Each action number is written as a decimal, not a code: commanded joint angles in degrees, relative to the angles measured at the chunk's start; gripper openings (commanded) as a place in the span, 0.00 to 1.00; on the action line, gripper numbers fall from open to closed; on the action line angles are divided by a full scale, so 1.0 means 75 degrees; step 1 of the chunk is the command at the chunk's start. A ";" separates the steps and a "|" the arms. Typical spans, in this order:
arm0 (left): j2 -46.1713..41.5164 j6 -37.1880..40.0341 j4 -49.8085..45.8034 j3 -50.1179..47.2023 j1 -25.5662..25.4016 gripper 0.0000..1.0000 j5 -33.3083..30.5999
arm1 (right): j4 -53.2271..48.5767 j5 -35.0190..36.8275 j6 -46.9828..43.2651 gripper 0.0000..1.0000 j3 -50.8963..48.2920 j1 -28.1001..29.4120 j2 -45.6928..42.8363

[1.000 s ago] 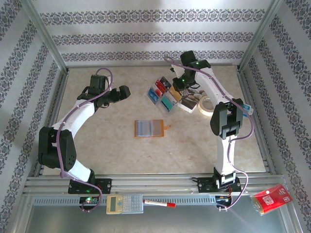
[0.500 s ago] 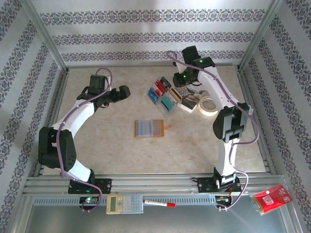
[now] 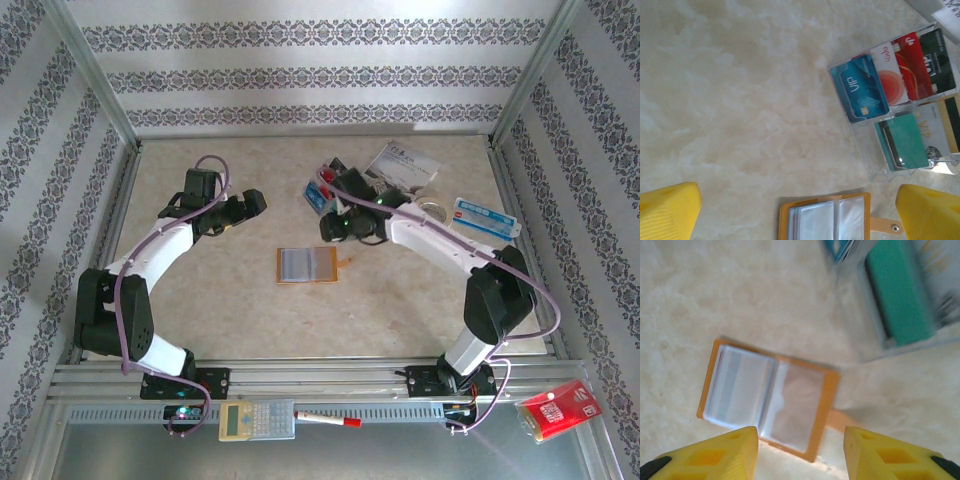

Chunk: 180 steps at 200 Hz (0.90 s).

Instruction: Take the credit cards out of the card holder

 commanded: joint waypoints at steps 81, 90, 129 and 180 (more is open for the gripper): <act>0.0101 -0.0274 0.0220 0.0038 0.0217 1.00 -0.0088 | 0.0511 0.0674 0.2234 0.54 0.0830 0.1358 0.2450; 0.0105 -0.0285 0.0252 0.0012 0.0220 1.00 -0.0089 | 0.0397 0.0784 0.2145 0.55 0.0914 0.1358 0.2541; 0.0305 -0.0353 0.0328 0.0054 0.0251 0.99 0.0085 | 0.0052 0.0851 0.1966 0.54 0.1150 0.1357 0.2927; 0.0514 -0.0403 0.0273 0.0128 0.0254 0.93 0.0308 | 0.0110 0.0712 0.2081 0.48 0.0876 0.1267 0.3138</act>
